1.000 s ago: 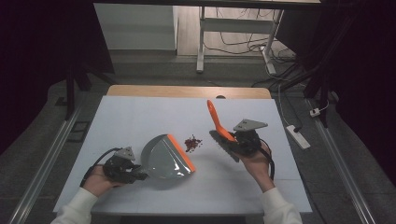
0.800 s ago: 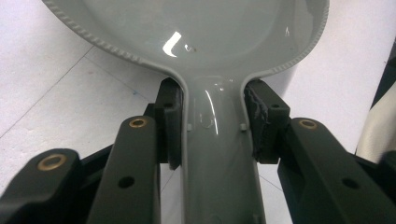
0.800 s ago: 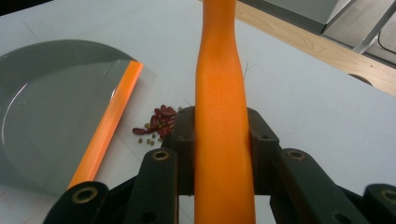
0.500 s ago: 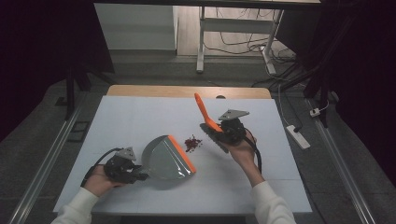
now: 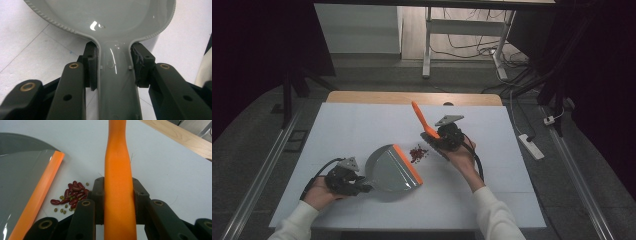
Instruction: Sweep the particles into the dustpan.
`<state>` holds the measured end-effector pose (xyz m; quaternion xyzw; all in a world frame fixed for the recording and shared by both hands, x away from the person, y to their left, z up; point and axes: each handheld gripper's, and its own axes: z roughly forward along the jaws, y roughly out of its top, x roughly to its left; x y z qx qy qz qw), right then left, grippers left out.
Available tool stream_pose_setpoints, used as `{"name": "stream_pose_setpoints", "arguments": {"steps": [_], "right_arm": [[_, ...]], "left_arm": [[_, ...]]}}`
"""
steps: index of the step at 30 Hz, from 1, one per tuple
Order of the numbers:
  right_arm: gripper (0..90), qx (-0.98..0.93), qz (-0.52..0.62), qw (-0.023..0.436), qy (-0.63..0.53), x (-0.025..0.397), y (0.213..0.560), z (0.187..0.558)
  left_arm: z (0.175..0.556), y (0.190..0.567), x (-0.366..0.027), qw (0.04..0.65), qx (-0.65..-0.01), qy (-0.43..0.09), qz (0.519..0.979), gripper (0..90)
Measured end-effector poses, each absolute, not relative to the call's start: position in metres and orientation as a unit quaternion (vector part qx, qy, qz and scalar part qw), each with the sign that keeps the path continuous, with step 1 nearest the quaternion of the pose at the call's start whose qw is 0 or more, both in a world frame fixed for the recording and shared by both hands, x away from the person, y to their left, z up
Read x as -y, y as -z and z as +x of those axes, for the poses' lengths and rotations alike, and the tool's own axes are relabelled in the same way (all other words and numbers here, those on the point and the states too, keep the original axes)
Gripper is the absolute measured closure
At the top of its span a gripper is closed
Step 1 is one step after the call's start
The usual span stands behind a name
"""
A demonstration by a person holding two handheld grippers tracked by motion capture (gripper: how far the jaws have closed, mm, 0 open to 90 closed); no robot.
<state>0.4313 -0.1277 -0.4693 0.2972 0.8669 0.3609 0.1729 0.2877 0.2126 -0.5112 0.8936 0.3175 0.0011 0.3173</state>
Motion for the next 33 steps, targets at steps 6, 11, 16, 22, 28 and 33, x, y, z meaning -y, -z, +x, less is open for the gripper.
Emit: {"name": "stream_pose_setpoints", "arguments": {"steps": [6, 11, 16, 22, 28, 33], "right_arm": [[69.5, -0.875, 0.291, 0.178, -0.344, 0.120, 0.477, 0.437], [69.5, -0.878, 0.289, 0.181, -0.337, 0.118, 0.480, 0.438], [69.5, -0.876, 0.292, 0.182, -0.337, 0.117, 0.481, 0.439], [69.6, -0.876, 0.293, 0.179, -0.337, 0.115, 0.483, 0.441], [69.6, -0.878, 0.292, 0.180, -0.333, 0.110, 0.485, 0.442], [69.6, -0.882, 0.287, 0.179, -0.329, 0.105, 0.486, 0.442]], "left_arm": [[0.289, 0.512, -0.213, 0.318, -0.317, 0.003, 0.894, 61.0], [0.289, 0.513, -0.212, 0.318, -0.317, 0.003, 0.893, 61.1], [0.289, 0.514, -0.211, 0.319, -0.318, 0.006, 0.893, 61.1], [0.290, 0.515, -0.212, 0.321, -0.320, 0.010, 0.891, 61.1], [0.291, 0.516, -0.213, 0.321, -0.324, 0.014, 0.890, 61.0], [0.292, 0.516, -0.213, 0.321, -0.326, 0.019, 0.889, 61.1]]}}
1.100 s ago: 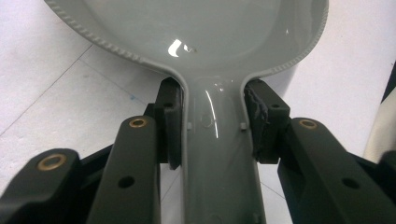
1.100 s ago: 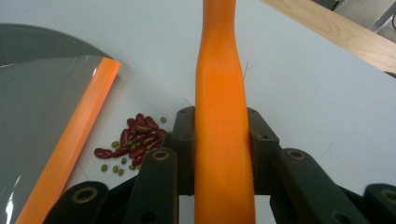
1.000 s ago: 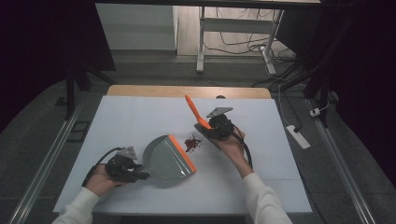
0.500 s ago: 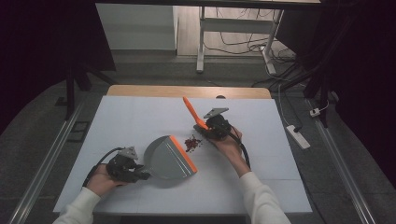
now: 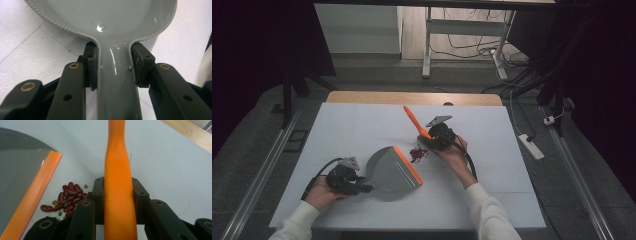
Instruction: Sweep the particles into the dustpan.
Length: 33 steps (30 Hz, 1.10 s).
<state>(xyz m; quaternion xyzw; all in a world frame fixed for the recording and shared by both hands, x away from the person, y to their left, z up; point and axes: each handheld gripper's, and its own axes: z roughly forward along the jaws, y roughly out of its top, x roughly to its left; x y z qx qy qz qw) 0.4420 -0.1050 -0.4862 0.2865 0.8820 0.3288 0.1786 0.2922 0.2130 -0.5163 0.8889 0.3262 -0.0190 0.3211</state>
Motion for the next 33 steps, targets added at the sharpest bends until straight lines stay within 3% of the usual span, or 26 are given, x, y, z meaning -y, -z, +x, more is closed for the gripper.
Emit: {"name": "stream_pose_setpoints", "arguments": {"steps": [24, 27, 33], "right_arm": [[69.6, -0.904, 0.239, 0.153, -0.320, 0.071, 0.488, 0.417], [69.6, -0.903, 0.238, 0.125, -0.335, 0.067, 0.488, 0.412], [69.6, -0.906, 0.216, 0.116, -0.345, 0.054, 0.487, 0.399]], "left_arm": [[0.294, 0.519, -0.213, 0.321, -0.327, 0.028, 0.888, 61.1], [0.294, 0.519, -0.213, 0.322, -0.327, 0.027, 0.888, 61.1], [0.294, 0.519, -0.213, 0.320, -0.327, 0.028, 0.889, 61.1]]}}
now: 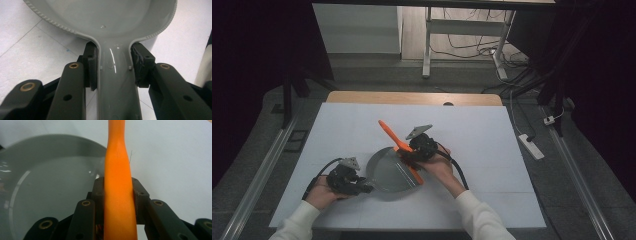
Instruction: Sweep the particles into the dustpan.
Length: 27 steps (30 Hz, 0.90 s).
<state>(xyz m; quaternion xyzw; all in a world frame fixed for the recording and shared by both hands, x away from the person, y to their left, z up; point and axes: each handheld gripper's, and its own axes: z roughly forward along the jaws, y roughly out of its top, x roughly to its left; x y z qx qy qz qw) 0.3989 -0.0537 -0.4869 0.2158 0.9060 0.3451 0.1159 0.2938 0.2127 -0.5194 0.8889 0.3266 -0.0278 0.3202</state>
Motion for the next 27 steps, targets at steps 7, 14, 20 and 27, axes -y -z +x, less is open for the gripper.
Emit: {"name": "stream_pose_setpoints", "arguments": {"steps": [7, 14, 20, 27], "right_arm": [[69.6, -0.905, 0.188, 0.070, -0.374, 0.041, 0.479, 0.383], [69.6, -0.893, 0.186, 0.120, -0.391, 0.052, 0.458, 0.380], [69.6, -0.882, 0.233, 0.149, -0.381, 0.081, 0.454, 0.393], [69.6, -0.881, 0.265, 0.149, -0.363, 0.095, 0.464, 0.405]], "left_arm": [[0.294, 0.520, -0.212, 0.318, -0.326, 0.026, 0.890, 61.1], [0.294, 0.521, -0.212, 0.317, -0.326, 0.026, 0.890, 61.0], [0.294, 0.522, -0.211, 0.315, -0.325, 0.029, 0.891, 61.1], [0.294, 0.522, -0.211, 0.315, -0.325, 0.028, 0.891, 61.0]]}}
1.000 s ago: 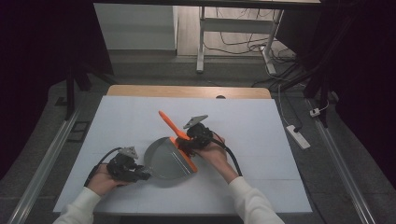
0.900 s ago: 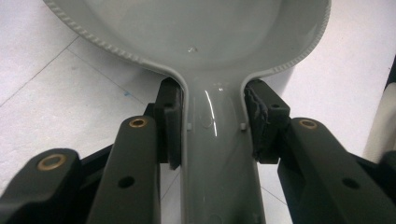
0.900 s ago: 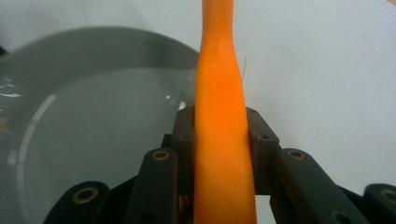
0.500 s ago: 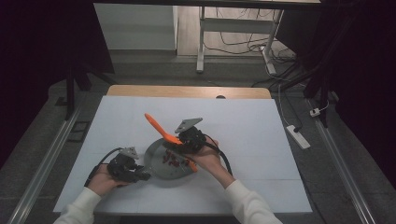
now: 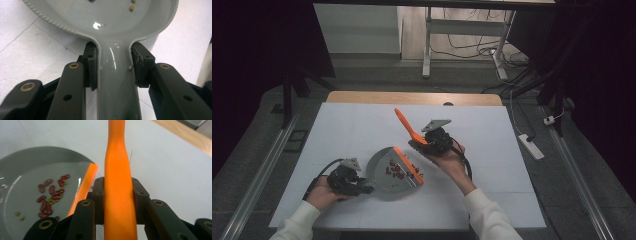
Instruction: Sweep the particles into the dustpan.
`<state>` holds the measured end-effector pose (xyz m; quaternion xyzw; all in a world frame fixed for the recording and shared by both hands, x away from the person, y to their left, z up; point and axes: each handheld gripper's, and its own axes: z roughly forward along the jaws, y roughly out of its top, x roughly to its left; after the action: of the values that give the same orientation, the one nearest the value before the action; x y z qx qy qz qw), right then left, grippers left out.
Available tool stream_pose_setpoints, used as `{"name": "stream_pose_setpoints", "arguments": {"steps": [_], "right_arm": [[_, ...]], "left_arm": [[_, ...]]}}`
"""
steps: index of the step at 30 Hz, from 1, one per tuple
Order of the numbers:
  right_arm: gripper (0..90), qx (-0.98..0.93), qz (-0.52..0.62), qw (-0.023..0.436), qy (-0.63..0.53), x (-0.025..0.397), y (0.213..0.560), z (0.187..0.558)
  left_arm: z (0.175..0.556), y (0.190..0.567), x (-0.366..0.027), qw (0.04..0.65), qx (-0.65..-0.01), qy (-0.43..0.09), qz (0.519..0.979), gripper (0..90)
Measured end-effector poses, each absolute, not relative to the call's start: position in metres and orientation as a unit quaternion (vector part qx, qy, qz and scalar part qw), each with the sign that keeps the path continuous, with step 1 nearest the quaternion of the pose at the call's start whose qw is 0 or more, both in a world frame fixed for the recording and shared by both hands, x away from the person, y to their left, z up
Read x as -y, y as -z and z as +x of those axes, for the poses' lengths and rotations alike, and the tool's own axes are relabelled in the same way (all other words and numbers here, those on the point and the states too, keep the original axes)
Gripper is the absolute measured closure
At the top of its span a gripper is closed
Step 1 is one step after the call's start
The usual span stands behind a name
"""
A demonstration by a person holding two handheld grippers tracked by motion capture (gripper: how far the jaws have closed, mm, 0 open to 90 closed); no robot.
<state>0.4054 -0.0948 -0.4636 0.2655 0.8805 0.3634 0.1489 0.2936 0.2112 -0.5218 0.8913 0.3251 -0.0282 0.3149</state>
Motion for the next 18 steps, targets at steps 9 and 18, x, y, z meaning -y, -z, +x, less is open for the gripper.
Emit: {"name": "stream_pose_setpoints", "arguments": {"steps": [9, 18], "right_arm": [[69.6, -0.897, 0.264, 0.142, -0.326, 0.079, 0.486, 0.409], [69.6, -0.905, 0.242, 0.129, -0.326, 0.065, 0.487, 0.399]], "left_arm": [[0.293, 0.522, -0.211, 0.317, -0.327, 0.028, 0.890, 61.1], [0.293, 0.522, -0.211, 0.316, -0.328, 0.028, 0.890, 61.1]]}}
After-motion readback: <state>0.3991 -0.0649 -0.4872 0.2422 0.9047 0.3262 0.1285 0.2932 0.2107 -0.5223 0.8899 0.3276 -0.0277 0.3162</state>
